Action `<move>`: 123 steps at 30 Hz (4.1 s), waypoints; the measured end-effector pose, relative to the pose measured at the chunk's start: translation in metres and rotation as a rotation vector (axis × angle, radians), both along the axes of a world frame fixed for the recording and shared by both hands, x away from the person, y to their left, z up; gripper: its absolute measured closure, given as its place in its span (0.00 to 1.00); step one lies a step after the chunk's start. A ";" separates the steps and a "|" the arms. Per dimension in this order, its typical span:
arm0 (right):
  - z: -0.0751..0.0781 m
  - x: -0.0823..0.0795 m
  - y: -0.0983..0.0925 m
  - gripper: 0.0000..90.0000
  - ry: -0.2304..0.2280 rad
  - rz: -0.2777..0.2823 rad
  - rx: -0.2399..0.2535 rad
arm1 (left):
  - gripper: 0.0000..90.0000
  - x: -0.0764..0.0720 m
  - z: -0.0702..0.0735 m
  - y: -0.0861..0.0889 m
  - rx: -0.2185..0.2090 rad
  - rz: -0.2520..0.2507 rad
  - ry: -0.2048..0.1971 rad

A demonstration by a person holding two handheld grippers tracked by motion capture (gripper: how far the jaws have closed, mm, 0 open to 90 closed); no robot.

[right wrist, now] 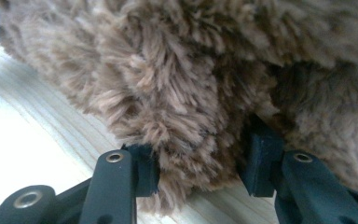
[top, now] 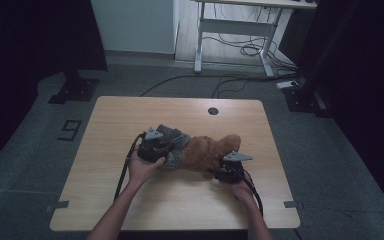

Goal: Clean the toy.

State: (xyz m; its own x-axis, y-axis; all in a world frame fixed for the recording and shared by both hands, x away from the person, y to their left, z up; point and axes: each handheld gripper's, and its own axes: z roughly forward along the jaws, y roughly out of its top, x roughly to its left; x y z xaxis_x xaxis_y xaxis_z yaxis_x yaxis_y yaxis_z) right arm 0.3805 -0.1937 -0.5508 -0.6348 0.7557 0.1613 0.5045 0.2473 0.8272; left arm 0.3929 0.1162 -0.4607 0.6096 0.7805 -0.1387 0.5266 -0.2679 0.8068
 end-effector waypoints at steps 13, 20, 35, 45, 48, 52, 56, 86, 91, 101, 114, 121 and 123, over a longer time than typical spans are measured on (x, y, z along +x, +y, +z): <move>0.005 -0.016 -0.011 0.46 0.044 0.036 -0.003 | 0.87 -0.035 -0.018 0.010 0.003 -0.015 -0.057; 0.037 -0.033 -0.043 0.29 -0.015 0.009 0.134 | 0.88 -0.049 -0.022 0.011 -0.010 -0.053 -0.039; 0.029 -0.033 -0.033 0.59 0.016 0.075 0.080 | 0.88 -0.054 -0.029 0.005 0.015 -0.085 -0.025; 0.011 -0.015 -0.011 0.62 0.006 -0.024 0.017 | 0.88 -0.022 -0.031 0.003 0.023 -0.023 -0.026; 0.010 -0.009 -0.011 0.61 -0.003 -0.059 0.023 | 0.87 -0.018 -0.018 0.004 -0.022 -0.023 0.006; 0.011 -0.010 -0.017 0.61 -0.003 -0.054 0.044 | 0.87 -0.023 0.010 -0.006 -0.065 -0.060 -0.033; 0.011 -0.013 -0.022 0.61 -0.020 -0.038 0.059 | 0.87 -0.027 0.034 -0.038 -0.078 -0.141 -0.072; 0.009 -0.014 -0.034 0.61 -0.013 0.002 0.071 | 0.87 -0.044 -0.032 -0.051 -0.015 -0.200 0.083; 0.009 -0.014 -0.035 0.61 -0.012 -0.002 0.080 | 0.87 -0.039 -0.012 -0.053 -0.059 -0.186 0.037; 0.009 -0.015 -0.034 0.60 -0.012 0.001 0.080 | 0.87 -0.022 0.011 -0.081 -0.086 -0.210 0.010; 0.009 -0.016 -0.033 0.60 -0.010 -0.001 0.061 | 0.87 -0.012 -0.005 -0.094 -0.043 -0.198 0.042; 0.008 -0.015 -0.036 0.61 -0.003 0.002 0.066 | 0.87 -0.012 0.001 -0.052 -0.012 -0.116 0.023; 0.008 -0.015 -0.036 0.61 -0.001 0.007 0.072 | 0.88 -0.011 0.002 -0.036 -0.036 -0.108 0.038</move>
State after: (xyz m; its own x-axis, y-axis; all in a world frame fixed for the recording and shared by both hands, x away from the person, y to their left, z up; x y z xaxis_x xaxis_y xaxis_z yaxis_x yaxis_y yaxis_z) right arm 0.3655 -0.2299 -0.5430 -0.6399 0.7379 0.2145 0.5021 0.1902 0.8436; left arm 0.3818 0.0800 -0.4591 0.6835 0.7048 -0.1898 0.5264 -0.2958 0.7971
